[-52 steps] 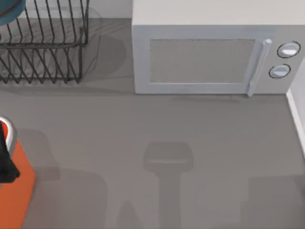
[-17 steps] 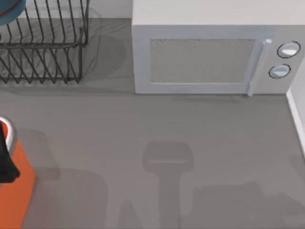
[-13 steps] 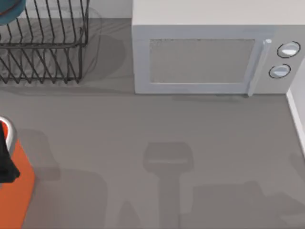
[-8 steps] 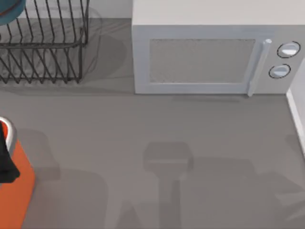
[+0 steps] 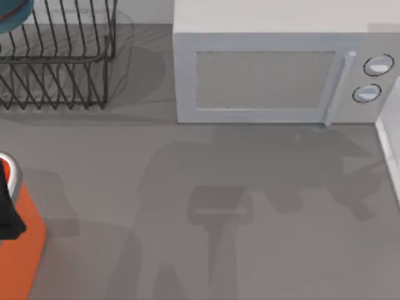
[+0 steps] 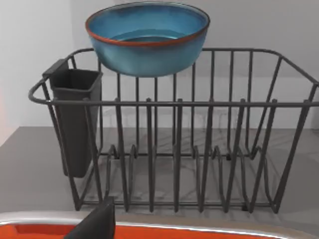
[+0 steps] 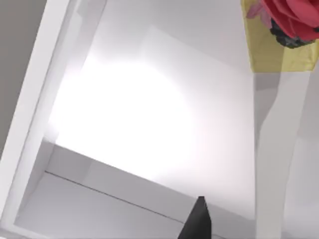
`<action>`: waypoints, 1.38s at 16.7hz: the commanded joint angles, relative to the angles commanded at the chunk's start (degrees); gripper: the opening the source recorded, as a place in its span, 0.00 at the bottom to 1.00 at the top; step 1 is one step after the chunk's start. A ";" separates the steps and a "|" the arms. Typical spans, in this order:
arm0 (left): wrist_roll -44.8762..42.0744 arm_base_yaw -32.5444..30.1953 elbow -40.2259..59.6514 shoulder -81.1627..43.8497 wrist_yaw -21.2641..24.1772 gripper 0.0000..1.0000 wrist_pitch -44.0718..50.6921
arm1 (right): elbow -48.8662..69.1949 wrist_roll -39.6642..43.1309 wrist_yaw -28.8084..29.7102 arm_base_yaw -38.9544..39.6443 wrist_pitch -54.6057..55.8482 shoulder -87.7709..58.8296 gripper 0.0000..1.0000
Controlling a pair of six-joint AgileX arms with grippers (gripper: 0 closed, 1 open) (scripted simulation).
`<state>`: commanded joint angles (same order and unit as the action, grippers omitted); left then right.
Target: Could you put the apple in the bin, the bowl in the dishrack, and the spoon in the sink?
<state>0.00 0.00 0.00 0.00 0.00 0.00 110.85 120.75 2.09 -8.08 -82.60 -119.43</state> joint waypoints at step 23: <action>0.00 0.00 0.00 0.00 0.00 1.00 0.00 | 37.45 -3.46 0.49 -0.17 -4.67 -30.96 0.00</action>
<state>0.00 0.00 0.00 0.00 0.00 0.00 148.30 117.30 2.58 -8.25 -87.27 -150.38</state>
